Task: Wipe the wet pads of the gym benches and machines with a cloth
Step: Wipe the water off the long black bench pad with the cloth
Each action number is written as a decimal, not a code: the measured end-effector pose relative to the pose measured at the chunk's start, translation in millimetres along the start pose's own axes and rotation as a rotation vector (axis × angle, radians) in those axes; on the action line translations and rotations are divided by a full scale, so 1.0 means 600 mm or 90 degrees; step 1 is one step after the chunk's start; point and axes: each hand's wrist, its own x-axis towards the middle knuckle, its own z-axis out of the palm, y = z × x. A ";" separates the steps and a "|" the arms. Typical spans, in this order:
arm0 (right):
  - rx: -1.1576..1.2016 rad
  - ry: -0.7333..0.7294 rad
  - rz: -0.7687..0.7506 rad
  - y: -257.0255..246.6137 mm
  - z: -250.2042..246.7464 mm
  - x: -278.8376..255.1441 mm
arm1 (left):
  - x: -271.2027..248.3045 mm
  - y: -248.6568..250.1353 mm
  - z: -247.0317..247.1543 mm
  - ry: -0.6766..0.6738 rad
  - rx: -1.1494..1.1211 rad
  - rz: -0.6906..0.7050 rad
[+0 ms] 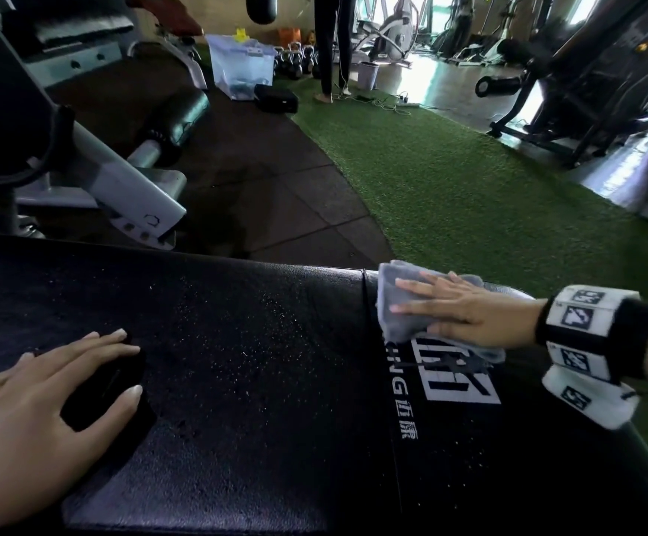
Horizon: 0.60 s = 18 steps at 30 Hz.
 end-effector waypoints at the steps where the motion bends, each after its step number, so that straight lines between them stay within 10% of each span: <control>1: 0.003 -0.003 0.028 0.012 -0.006 0.012 | 0.000 0.002 -0.001 0.000 0.001 0.002; 9: 0.014 0.008 0.032 -0.067 -0.055 0.145 | -0.001 0.001 -0.005 -0.010 0.030 0.003; 18: 0.047 0.048 -0.152 -0.065 0.010 -0.008 | 0.001 0.007 -0.006 -0.011 0.021 0.002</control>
